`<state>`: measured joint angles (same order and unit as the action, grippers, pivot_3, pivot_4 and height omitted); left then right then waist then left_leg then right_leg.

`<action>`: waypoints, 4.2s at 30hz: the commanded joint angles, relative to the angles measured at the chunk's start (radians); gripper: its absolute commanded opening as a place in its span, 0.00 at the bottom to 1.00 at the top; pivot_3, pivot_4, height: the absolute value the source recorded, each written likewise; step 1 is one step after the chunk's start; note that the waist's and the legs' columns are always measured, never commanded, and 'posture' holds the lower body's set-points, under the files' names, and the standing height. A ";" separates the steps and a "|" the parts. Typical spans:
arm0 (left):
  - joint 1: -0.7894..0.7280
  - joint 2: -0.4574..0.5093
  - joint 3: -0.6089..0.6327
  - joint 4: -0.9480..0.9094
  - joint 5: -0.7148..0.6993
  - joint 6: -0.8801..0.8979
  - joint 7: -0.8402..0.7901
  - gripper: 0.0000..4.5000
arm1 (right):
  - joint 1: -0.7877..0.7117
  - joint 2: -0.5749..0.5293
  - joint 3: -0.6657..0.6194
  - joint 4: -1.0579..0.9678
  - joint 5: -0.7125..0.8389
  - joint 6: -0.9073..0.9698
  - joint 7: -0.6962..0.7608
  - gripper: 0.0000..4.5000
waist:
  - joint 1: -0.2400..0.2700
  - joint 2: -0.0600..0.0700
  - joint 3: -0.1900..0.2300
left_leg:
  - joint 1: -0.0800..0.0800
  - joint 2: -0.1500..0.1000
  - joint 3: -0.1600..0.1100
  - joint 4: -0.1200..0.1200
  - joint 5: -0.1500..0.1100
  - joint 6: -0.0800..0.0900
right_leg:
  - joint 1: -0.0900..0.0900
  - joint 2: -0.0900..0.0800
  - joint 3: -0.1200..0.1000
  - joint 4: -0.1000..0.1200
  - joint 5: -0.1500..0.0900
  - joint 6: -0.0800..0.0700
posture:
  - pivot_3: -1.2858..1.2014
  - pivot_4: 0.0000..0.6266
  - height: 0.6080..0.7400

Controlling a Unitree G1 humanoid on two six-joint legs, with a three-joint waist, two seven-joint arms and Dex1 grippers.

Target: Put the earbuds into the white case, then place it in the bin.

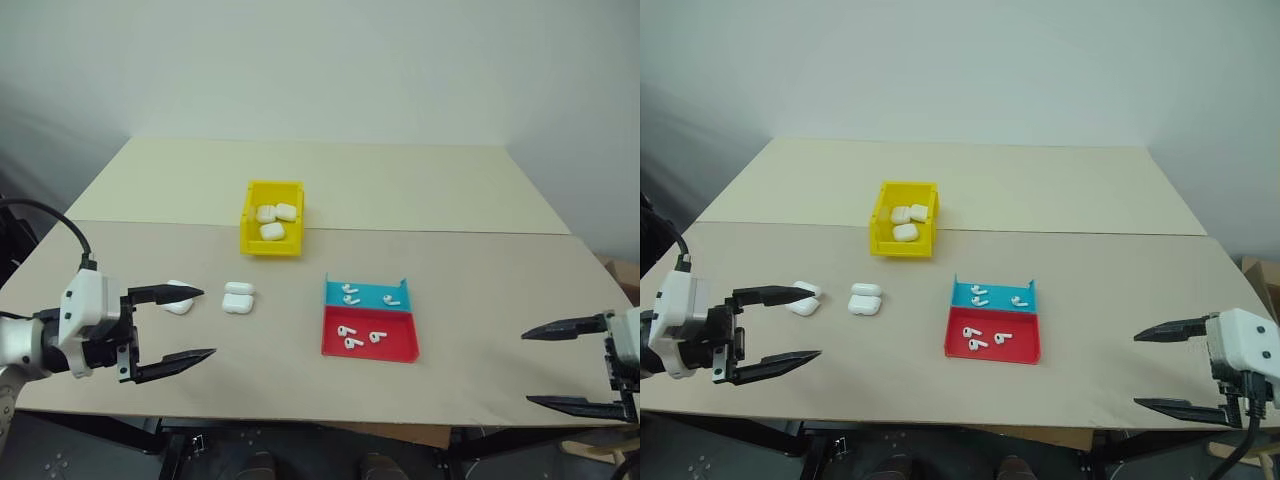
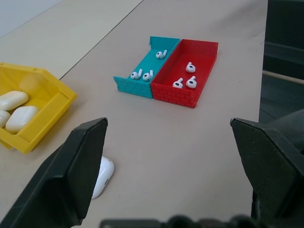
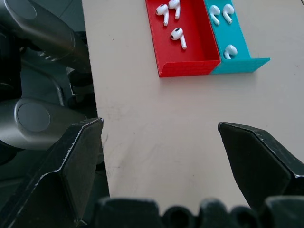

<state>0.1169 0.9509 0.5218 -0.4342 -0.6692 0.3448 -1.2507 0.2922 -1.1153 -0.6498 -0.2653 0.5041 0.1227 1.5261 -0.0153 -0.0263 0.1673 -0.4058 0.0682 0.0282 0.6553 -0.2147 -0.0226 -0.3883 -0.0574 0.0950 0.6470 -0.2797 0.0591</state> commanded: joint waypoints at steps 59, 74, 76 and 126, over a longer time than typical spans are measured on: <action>-1.237 0.143 -1.177 0.797 0.418 0.975 0.226 1.00 | -0.032 0.006 0.103 -0.104 -0.121 0.207 -0.249 0.99 | 0.003 -0.006 0.003 | -0.005 -0.002 -0.002 -0.002 0.000 0.000 | -0.004 0.001 0.000 0.001 -0.001 0.001 | 0.52 0.24 1.00; -1.252 0.031 -1.201 0.947 0.539 0.943 0.154 1.00 | 0.010 0.012 0.077 -0.138 -0.131 0.238 -0.279 0.99 | 0.001 -0.006 0.003 | -0.009 -0.002 -0.004 0.001 0.000 0.000 | -0.006 0.001 -0.001 0.001 0.000 0.001 | 0.52 0.24 1.00; -1.249 0.026 -1.200 0.961 0.549 0.933 0.145 1.00 | 0.011 0.014 0.077 -0.139 -0.134 0.238 -0.282 0.99 | 0.002 -0.006 0.003 | -0.009 -0.002 -0.004 0.002 0.000 0.000 | -0.006 0.001 -0.001 0.001 -0.001 0.001 | 0.52 0.24 1.00; -0.744 -0.084 -0.415 0.007 0.186 0.662 0.165 0.61 | -0.265 -0.200 0.114 -0.355 0.055 0.565 -0.305 1.00 | 0.002 -0.004 0.001 | -0.004 -0.002 -0.004 0.005 0.000 0.000 | 0.000 0.000 -0.002 0.004 0.000 0.002 | 0.52 0.24 1.00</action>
<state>-0.6336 0.8755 0.0668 -0.3582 -0.4625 1.0614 -1.1146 0.0637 -1.2789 -0.5469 -0.5932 0.5030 0.6159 1.2431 -0.0137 -0.0298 0.1685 -0.4098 0.0663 0.0238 0.6606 -0.2150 -0.0224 -0.3882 -0.0575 0.0933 0.6509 -0.2787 0.0609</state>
